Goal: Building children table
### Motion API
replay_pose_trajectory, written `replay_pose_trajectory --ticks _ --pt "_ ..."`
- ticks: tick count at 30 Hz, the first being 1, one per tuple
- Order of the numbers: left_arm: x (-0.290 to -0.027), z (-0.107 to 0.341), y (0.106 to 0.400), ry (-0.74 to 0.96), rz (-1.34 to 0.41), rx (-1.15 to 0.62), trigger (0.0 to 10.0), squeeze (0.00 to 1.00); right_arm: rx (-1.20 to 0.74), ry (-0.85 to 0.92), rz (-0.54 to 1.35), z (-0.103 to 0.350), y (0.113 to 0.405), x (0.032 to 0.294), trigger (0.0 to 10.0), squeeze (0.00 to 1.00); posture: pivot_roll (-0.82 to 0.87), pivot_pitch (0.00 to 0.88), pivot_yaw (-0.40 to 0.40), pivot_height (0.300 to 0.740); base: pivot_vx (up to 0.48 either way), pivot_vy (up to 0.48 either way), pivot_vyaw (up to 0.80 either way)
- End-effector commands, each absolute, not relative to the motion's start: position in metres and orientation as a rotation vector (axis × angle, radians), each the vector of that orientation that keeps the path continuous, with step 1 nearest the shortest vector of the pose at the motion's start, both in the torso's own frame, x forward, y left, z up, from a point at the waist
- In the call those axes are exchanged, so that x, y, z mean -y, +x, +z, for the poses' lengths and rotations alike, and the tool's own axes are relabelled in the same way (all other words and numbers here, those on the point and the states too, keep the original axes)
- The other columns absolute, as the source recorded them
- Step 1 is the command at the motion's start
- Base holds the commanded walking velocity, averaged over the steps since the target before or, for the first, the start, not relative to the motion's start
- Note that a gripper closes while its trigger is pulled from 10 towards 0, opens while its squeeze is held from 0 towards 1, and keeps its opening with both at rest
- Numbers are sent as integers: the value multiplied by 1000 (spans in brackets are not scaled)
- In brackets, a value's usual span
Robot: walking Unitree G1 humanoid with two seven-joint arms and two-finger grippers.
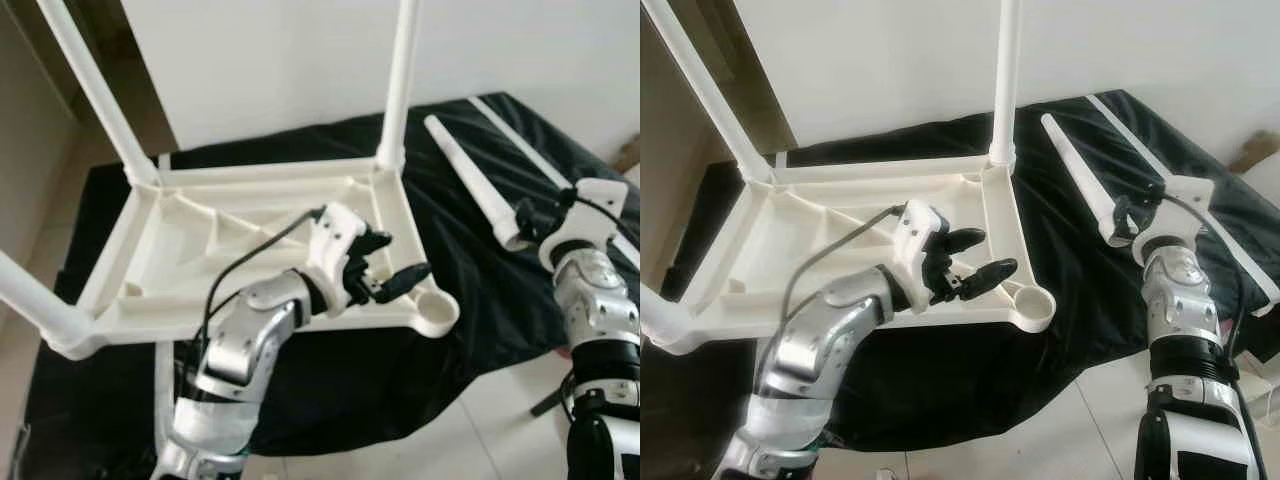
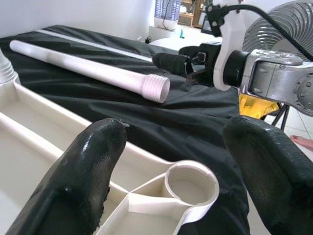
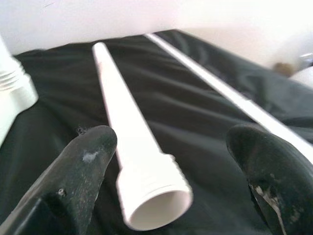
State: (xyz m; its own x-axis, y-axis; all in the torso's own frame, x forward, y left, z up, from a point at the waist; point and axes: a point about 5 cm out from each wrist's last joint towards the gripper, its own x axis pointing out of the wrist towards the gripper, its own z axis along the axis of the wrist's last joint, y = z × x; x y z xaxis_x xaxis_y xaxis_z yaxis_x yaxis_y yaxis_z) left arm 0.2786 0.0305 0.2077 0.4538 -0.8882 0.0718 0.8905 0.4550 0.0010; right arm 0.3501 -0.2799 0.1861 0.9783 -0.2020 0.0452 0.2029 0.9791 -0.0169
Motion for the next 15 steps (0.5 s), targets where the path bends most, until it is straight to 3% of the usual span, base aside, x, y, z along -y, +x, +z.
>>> replay_pose_trajectory --ticks 1,15 --pt "-32 209 276 -64 -1073 56 10000 0 45 -31 -151 191 355 277 10000 0 -57 149 68 740 0 0 0" --pt "-30 210 264 -91 -1095 23 10000 0 62 -27 -108 222 375 274 10000 0 -49 265 88 740 0 0 0"
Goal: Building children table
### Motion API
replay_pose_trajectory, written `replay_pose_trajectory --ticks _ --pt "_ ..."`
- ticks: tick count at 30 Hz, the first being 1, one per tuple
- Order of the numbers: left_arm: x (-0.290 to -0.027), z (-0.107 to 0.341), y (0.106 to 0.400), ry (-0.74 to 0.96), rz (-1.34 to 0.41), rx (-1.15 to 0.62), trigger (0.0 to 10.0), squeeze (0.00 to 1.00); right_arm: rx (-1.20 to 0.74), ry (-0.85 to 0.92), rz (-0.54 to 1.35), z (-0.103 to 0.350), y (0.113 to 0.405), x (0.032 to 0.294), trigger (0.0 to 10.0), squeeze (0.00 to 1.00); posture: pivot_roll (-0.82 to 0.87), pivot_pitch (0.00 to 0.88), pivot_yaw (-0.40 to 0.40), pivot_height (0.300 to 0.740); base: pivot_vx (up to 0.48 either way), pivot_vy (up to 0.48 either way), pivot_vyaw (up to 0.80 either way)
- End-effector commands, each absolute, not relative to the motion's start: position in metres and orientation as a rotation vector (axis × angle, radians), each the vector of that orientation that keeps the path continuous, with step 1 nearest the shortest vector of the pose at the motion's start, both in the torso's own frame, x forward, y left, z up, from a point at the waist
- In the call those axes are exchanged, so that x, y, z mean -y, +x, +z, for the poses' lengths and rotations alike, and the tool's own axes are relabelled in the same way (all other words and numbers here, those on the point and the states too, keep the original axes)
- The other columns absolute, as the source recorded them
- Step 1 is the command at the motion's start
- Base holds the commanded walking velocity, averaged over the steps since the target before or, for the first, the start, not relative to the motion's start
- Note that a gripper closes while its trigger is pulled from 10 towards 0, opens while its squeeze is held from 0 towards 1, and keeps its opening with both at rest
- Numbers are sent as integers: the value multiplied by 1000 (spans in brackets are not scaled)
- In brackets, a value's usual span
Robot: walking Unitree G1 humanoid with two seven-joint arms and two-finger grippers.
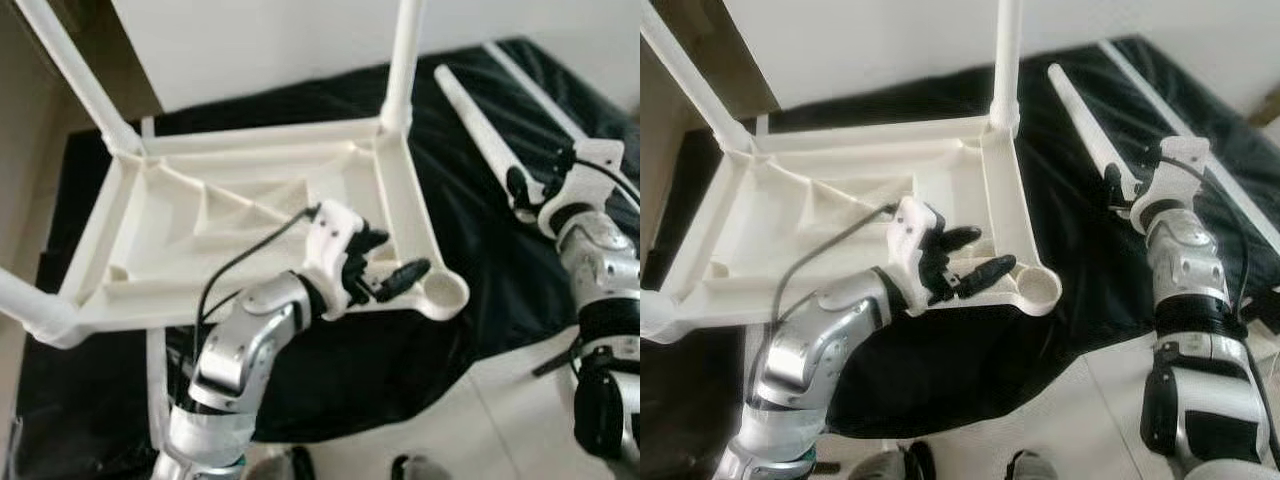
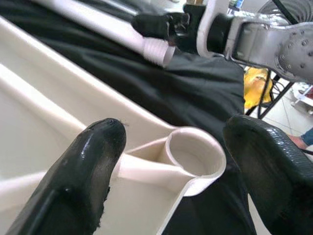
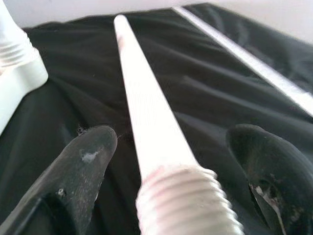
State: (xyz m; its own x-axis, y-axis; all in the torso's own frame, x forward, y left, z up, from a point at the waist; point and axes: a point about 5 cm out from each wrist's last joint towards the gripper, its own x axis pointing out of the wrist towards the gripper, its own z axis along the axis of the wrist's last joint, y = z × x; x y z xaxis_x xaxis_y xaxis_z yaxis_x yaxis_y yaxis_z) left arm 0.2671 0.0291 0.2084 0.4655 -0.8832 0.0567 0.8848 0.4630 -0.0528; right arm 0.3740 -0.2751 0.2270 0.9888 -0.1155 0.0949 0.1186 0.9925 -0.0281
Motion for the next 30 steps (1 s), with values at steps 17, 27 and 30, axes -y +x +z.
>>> replay_pose_trajectory --ticks 17,27,30 --pt "-38 211 263 -73 -1048 -11 10000 0 -88 -34 31 205 386 255 10000 0 -13 275 95 740 0 0 0" --pt "-39 218 272 -48 -1025 22 10000 0 -75 1 73 201 382 244 8588 0 -18 200 81 740 0 0 0" --pt "-35 221 275 -46 -1025 47 10000 0 -75 32 54 192 373 241 10000 0 -25 159 72 740 0 0 0"
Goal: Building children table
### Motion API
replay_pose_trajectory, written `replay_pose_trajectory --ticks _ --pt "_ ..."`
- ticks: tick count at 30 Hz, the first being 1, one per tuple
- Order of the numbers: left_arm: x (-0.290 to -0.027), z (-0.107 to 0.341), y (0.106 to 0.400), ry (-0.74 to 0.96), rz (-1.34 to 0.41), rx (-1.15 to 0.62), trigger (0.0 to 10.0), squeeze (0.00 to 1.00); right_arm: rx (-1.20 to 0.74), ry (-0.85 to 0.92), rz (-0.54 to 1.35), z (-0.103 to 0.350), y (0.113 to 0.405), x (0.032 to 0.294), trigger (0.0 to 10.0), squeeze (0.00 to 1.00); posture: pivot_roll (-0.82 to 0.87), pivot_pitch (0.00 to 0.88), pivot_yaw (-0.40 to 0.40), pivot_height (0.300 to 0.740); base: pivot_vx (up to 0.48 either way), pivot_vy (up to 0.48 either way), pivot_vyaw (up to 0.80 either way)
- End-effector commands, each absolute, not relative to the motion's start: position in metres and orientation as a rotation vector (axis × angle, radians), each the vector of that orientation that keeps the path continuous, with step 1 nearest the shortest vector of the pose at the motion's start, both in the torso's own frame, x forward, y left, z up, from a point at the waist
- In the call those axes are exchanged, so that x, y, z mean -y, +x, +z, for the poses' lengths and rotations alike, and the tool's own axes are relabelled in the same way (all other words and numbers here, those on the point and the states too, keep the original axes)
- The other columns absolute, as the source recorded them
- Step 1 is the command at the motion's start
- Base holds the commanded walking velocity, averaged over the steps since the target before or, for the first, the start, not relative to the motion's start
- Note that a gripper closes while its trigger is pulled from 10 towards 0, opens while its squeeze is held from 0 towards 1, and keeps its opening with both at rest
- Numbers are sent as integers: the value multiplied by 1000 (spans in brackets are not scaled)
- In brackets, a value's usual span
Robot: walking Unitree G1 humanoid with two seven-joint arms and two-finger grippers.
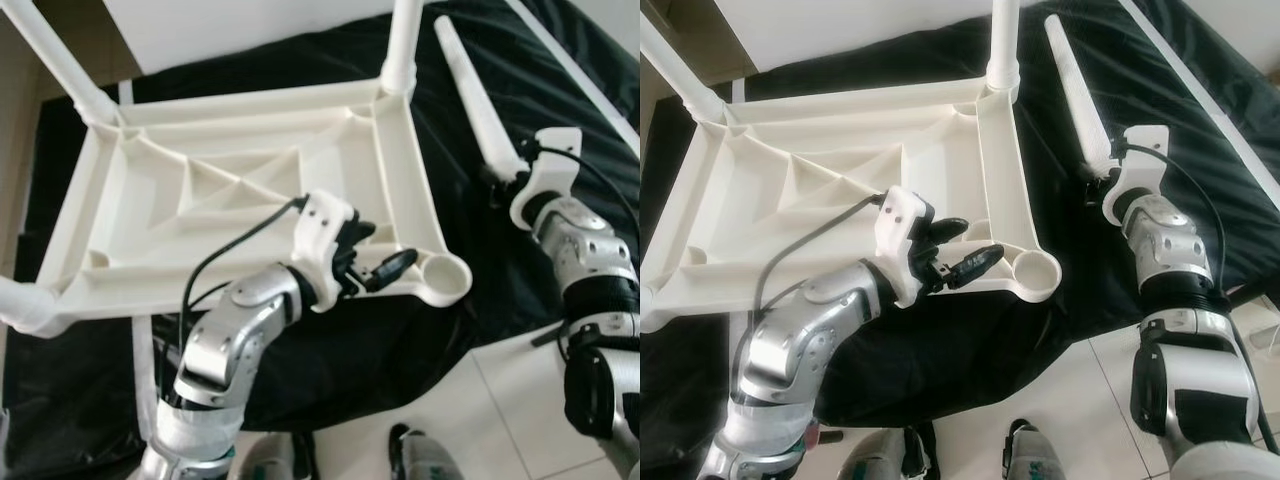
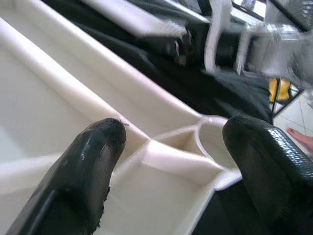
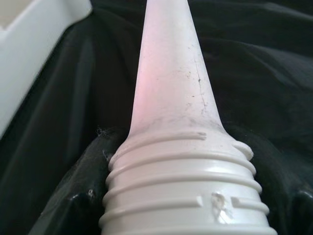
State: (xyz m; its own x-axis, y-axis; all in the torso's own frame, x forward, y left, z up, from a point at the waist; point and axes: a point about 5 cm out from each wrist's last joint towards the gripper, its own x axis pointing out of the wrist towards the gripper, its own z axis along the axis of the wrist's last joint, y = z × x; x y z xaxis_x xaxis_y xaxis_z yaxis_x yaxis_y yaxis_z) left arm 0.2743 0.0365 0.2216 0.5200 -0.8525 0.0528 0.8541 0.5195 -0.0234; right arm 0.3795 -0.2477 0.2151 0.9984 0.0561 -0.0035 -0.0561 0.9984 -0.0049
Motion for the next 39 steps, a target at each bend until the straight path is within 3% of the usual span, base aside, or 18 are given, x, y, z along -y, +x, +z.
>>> replay_pose_trajectory --ticks 1,18,29,30,33,34,39 --pt "-34 223 277 -41 -1028 61 10000 0 -69 42 41 189 367 238 10000 0 -26 152 69 740 0 0 0" --pt "-10 237 282 -35 -1084 137 10000 0 -58 141 -117 165 301 208 10000 0 -47 74 45 740 0 0 0" --pt "-11 238 285 -48 -1083 147 10000 0 -107 133 -172 164 272 211 10000 0 -61 71 41 740 0 0 0" --pt "-10 238 285 -49 -1086 148 10000 0 -109 125 -192 164 271 215 10000 384 -61 71 41 740 0 0 0" --pt "-9 238 285 -53 -1091 149 10000 0 -117 129 -224 164 269 218 10000 384 -67 71 41 740 0 0 0" --pt "-9 238 285 -53 -1091 150 10000 0 -116 129 -237 165 269 220 10000 1000 -66 70 40 740 0 0 0" --pt "-9 239 285 -57 -1090 154 10000 0 -98 171 -193 173 268 216 10000 1000 -62 68 40 740 0 0 0"
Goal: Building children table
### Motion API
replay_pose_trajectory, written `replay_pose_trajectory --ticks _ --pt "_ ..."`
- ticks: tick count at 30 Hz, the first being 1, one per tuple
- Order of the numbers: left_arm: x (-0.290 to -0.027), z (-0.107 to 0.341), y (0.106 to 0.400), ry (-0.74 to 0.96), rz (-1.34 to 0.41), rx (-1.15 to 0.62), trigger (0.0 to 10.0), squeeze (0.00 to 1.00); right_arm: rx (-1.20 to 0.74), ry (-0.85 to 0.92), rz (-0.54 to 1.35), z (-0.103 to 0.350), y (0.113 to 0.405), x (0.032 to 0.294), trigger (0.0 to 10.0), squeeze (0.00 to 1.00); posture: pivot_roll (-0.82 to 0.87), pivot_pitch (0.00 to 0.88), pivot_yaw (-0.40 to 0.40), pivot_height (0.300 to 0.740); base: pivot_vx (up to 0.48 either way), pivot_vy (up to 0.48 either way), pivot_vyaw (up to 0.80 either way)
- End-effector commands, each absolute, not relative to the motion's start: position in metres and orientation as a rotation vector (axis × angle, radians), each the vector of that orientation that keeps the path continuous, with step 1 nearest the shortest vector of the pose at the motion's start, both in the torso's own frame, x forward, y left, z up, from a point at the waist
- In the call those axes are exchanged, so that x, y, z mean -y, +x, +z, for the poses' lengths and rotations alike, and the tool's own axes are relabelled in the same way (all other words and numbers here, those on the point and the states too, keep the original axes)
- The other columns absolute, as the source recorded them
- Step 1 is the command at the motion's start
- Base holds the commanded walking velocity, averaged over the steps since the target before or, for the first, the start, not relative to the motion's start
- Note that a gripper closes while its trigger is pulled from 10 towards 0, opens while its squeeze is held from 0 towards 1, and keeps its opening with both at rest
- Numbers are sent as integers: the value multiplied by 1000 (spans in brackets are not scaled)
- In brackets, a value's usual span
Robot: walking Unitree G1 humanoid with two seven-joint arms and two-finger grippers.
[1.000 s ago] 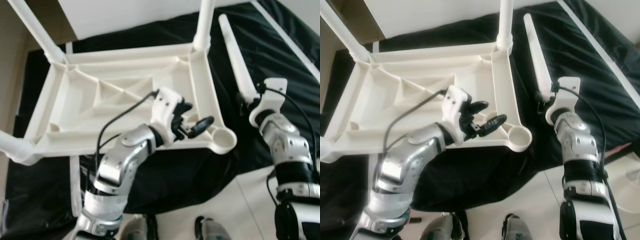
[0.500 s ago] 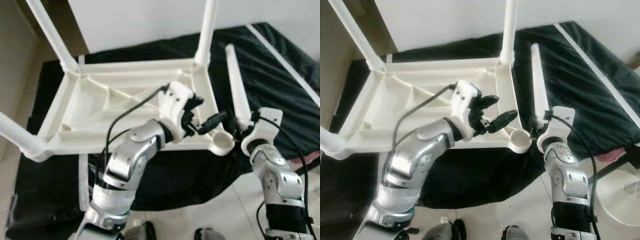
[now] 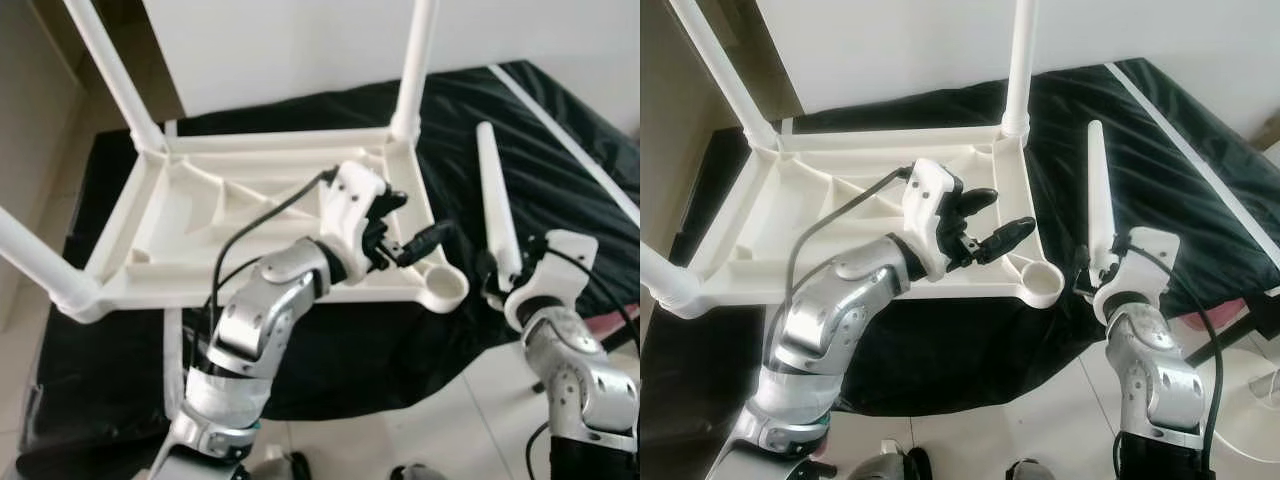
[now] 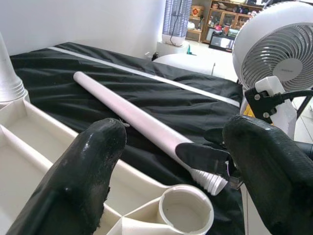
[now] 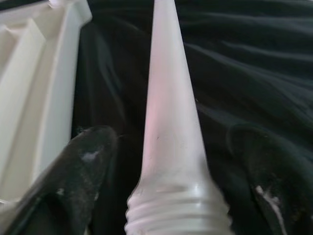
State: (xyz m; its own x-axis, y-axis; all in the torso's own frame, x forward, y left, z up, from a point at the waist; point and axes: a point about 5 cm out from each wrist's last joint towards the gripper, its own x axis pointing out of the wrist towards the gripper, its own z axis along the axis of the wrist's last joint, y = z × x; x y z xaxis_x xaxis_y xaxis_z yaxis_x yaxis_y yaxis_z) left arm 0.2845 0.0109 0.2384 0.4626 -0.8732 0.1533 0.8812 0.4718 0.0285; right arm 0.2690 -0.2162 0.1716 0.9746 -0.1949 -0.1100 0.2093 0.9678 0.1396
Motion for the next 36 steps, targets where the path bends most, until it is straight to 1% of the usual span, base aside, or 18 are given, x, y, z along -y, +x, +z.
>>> replay_pose_trajectory --ticks 1,4,5,7,8,13,14,17,23,25,29,31,36 --pt "-10 239 285 -57 -1089 154 10000 0 -88 168 -206 176 269 218 10000 1000 -59 68 41 740 0 0 0" --pt "-10 239 285 -56 -1088 154 10000 0 -81 167 -219 178 271 222 10000 1000 -57 67 41 740 0 0 0" --pt "-10 238 285 -57 -1089 153 10000 0 -84 171 -223 178 273 224 10000 925 -55 66 44 740 0 0 0" --pt "-11 238 285 -58 -1089 153 10000 0 -88 175 -224 179 273 225 10000 925 -55 66 44 740 0 0 0" --pt "-11 238 285 -57 -1089 153 10000 0 -87 180 -222 180 275 226 10000 0 -53 66 46 740 0 0 0" --pt "-11 239 285 -58 -1092 151 10000 0 -71 177 -225 187 286 227 10000 0 -54 68 53 740 0 0 0" --pt "-10 239 285 -56 -1096 150 10000 0 -75 150 -245 189 293 228 10000 0 -57 68 59 740 0 0 0" --pt "-8 240 283 -55 -1115 148 10000 0 -117 116 -285 192 308 227 10000 0 -55 70 63 740 0 0 0" --pt "-7 239 282 -52 -1118 142 10000 0 -191 99 -266 192 321 224 10000 0 -56 84 68 740 0 0 0" --pt "-7 238 280 -58 -1123 133 10000 0 -257 149 -250 190 326 222 10000 0 -54 90 69 740 0 0 0" --pt "-7 238 278 -63 -1126 127 10000 0 -303 131 -225 190 329 220 10000 0 -50 102 68 740 0 0 0" --pt "-7 235 276 -73 -1123 106 10000 0 -383 187 -244 186 333 221 10000 0 -44 117 69 740 0 0 0" --pt "-8 234 275 -75 -1122 102 10000 0 -411 200 -256 185 335 222 10000 0 -41 122 68 740 0 0 0"
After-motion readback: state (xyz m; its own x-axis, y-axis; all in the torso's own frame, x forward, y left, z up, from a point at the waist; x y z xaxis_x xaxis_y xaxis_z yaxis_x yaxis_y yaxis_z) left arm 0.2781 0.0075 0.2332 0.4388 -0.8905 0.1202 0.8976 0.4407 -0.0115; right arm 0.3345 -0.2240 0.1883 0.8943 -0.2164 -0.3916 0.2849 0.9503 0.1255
